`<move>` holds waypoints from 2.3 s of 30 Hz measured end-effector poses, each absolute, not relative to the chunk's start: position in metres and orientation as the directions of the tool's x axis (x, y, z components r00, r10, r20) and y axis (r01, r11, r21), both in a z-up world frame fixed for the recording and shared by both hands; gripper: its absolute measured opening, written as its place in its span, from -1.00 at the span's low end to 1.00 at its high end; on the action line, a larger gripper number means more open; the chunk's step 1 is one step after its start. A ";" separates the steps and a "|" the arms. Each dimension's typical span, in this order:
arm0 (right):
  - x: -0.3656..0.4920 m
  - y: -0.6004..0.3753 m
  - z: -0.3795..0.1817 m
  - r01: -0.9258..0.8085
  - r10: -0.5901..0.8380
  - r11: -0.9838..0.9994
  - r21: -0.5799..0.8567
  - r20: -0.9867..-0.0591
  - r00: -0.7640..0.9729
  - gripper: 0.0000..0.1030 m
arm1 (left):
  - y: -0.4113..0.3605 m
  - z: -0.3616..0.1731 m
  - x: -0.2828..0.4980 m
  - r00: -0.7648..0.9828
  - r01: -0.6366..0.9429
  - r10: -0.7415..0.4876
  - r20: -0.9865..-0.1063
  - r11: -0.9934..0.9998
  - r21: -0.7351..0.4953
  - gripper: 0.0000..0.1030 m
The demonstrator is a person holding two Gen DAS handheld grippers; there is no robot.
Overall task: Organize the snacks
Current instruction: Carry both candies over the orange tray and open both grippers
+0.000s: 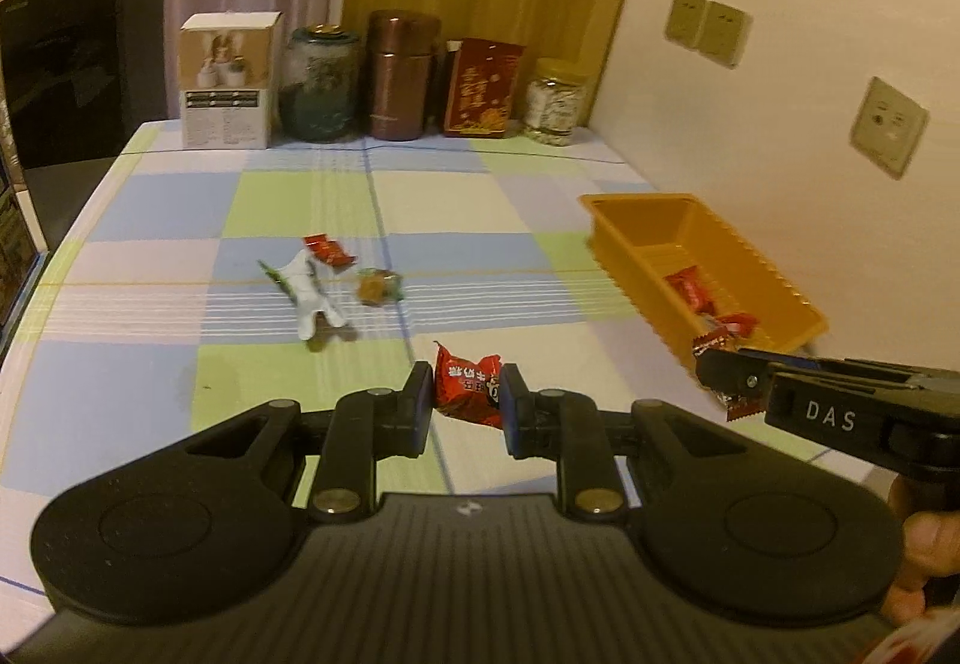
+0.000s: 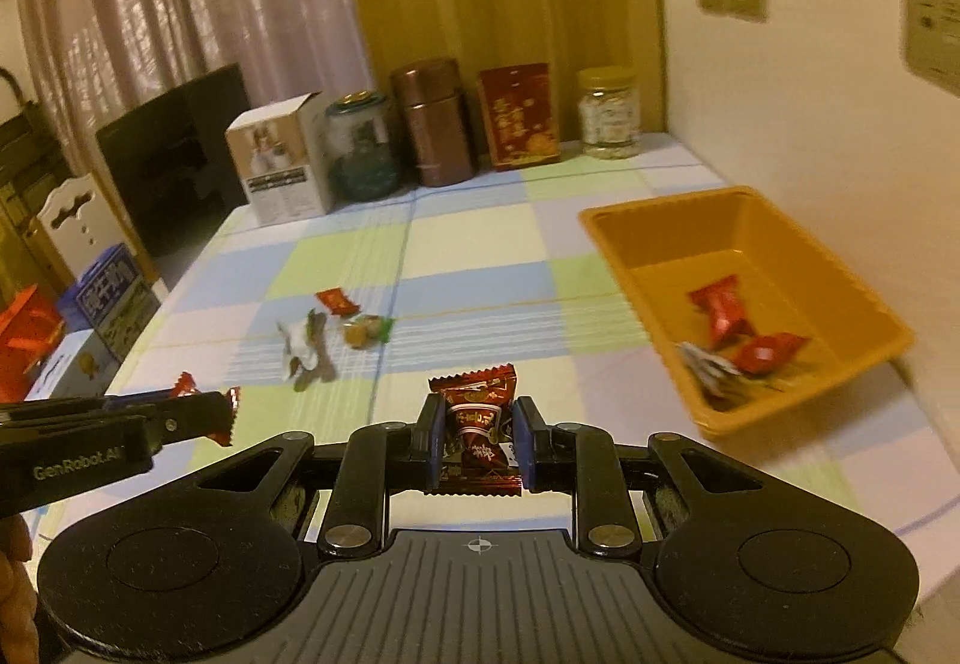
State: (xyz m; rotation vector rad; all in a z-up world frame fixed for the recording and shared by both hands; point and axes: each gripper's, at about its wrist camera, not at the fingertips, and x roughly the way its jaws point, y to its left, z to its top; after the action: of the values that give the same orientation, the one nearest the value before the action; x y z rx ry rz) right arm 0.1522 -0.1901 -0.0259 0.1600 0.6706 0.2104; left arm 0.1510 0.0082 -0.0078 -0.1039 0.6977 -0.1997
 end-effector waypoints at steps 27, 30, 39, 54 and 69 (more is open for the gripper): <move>0.123 -0.295 -0.016 0.056 0.093 0.972 0.227 -0.597 0.797 -0.53 | -0.089 -0.008 0.158 0.679 0.320 -0.364 -0.637 0.928 -0.188 -0.60; 0.128 -0.309 -0.016 0.078 0.074 0.971 0.224 -0.596 0.800 -0.53 | -0.106 -0.008 0.167 0.669 0.349 -0.386 -0.636 0.918 -0.189 -0.60; 0.161 -0.351 -0.015 0.115 0.025 0.972 0.203 -0.581 0.813 -0.53 | -0.160 -0.009 0.212 0.644 0.423 -0.437 -0.628 0.887 -0.182 -0.60; 0.226 -0.391 -0.034 0.146 0.006 0.967 0.207 -0.595 0.804 -0.53 | -0.216 -0.034 0.283 0.606 0.481 -0.454 -0.653 0.863 -0.154 -0.60; 0.241 -0.405 -0.046 0.184 -0.006 0.956 0.227 -0.613 0.790 -0.53 | -0.215 -0.044 0.316 0.625 0.427 -0.417 -0.660 0.890 -0.159 -0.27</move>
State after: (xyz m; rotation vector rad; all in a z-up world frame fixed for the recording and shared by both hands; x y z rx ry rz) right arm 0.2408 -0.4050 -0.0464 0.2833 0.6545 -0.1037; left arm 0.3157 -0.2146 -0.0442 0.0138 0.7533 -0.4843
